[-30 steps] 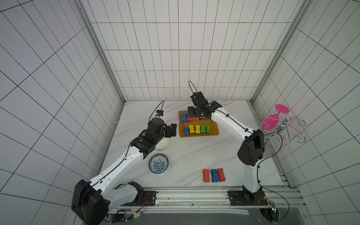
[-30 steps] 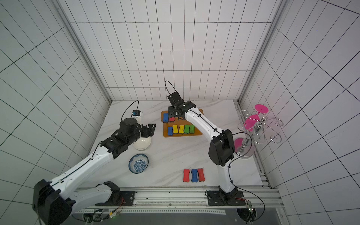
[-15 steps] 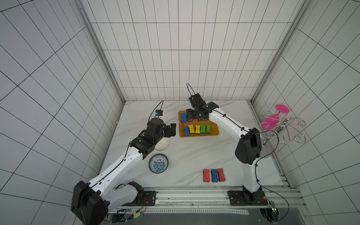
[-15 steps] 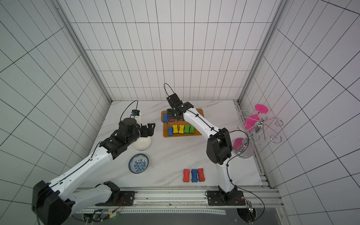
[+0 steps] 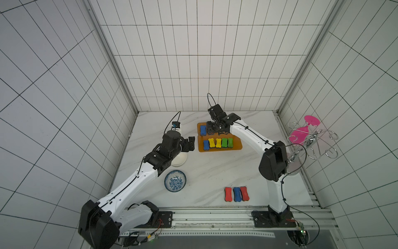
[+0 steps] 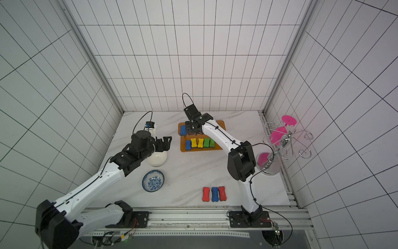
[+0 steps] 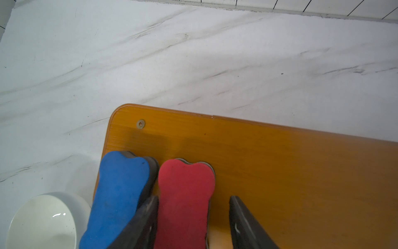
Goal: Remove the whiteboard erasers from the shelf
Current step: Pick up the whiteboard eraser from the shelf.
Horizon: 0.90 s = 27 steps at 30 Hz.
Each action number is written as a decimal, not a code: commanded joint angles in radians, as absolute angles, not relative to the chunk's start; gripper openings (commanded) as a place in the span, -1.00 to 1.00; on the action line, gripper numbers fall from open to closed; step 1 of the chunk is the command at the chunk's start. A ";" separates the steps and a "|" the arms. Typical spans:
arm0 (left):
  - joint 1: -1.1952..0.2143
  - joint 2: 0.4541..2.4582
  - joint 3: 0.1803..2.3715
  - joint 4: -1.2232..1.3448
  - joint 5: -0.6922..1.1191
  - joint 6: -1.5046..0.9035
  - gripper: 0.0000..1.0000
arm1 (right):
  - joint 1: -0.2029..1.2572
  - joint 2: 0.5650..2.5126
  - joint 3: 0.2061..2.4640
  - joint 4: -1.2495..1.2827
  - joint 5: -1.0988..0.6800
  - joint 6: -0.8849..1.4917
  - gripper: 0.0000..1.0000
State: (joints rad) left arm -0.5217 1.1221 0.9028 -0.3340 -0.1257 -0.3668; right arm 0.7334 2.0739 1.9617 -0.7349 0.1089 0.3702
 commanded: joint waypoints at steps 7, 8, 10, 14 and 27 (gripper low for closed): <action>-0.517 1.088 0.894 -0.324 -0.125 -0.361 0.91 | 0.739 2.111 1.998 -0.830 0.193 0.401 -0.03; -0.517 1.086 0.893 -0.326 -0.127 -0.361 0.91 | 0.740 2.120 2.003 -0.837 0.201 0.406 -0.06; -0.518 1.085 0.893 -0.325 -0.127 -0.359 0.92 | 0.740 2.125 2.005 -0.844 0.208 0.412 -0.12; -0.517 1.085 0.893 -0.329 -0.129 -0.364 0.92 | 0.739 2.102 2.005 -0.842 0.214 0.442 -0.29; -0.520 0.986 0.807 -0.391 -0.102 -0.404 0.90 | 0.941 1.602 1.462 -0.690 0.363 0.759 -0.43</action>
